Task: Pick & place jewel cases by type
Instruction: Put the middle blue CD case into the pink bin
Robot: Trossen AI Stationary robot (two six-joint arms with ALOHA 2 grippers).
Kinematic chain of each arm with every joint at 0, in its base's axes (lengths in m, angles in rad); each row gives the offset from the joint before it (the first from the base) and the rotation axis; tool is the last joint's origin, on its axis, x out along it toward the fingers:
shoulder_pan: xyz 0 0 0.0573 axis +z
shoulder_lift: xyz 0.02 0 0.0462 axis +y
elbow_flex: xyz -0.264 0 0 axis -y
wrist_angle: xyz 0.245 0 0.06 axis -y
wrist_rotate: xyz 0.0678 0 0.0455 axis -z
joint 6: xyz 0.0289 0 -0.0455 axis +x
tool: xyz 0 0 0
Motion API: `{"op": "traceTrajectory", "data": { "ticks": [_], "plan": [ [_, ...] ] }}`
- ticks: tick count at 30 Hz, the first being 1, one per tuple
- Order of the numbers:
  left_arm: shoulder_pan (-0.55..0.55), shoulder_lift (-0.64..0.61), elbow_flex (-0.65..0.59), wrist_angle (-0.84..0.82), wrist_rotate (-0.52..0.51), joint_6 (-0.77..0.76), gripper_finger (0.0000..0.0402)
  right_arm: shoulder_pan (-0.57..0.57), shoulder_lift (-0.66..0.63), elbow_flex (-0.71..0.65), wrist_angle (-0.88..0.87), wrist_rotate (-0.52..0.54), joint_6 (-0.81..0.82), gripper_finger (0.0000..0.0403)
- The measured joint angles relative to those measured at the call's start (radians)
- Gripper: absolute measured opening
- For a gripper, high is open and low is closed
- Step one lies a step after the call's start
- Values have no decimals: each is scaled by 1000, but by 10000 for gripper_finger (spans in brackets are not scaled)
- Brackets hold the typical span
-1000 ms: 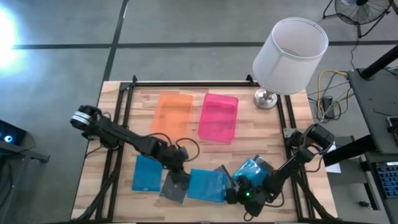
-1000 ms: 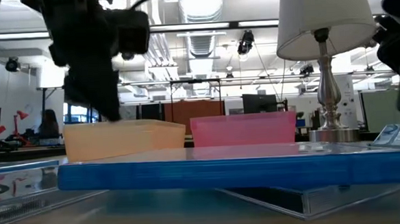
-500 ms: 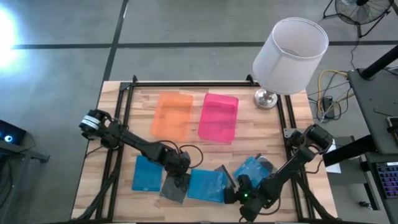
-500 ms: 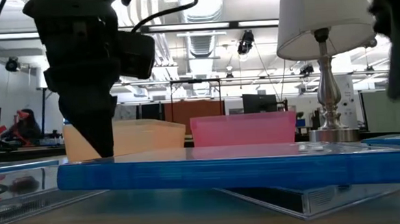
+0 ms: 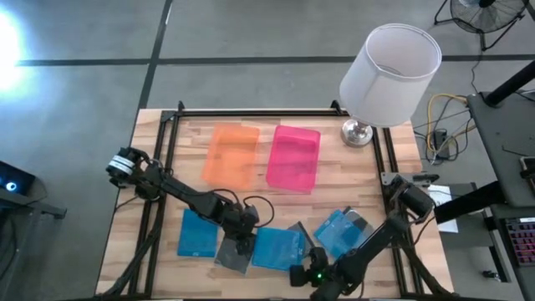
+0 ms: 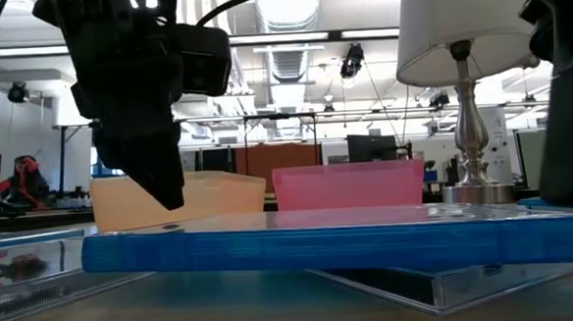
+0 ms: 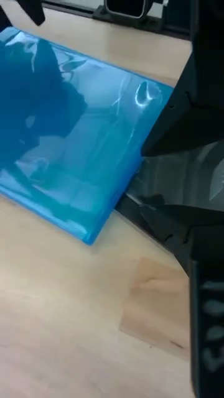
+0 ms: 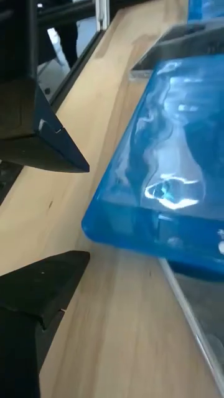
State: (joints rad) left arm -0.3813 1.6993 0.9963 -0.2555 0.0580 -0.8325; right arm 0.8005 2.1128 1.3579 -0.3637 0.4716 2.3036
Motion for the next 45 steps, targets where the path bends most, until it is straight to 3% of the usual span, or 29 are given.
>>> {"op": "traceTrajectory", "data": {
  "ticks": [5,20,26,36,40,45],
  "plan": [
    [-16,2,0,2,8,0,117,3,17,8,8,75,0,215],
    [-19,2,11,4,-8,-5,117,-2,-5,-14,-54,135,-4,213],
    [-19,6,14,27,-19,-7,117,11,-42,-13,-57,184,-16,176],
    [-16,28,14,72,-25,-13,117,12,-78,-15,-18,168,-53,110],
    [-16,29,14,72,-25,-19,117,13,-68,-25,-35,88,-28,113],
    [-16,29,14,72,-23,-27,117,21,-68,-27,-33,52,-31,148]
  ]
}}
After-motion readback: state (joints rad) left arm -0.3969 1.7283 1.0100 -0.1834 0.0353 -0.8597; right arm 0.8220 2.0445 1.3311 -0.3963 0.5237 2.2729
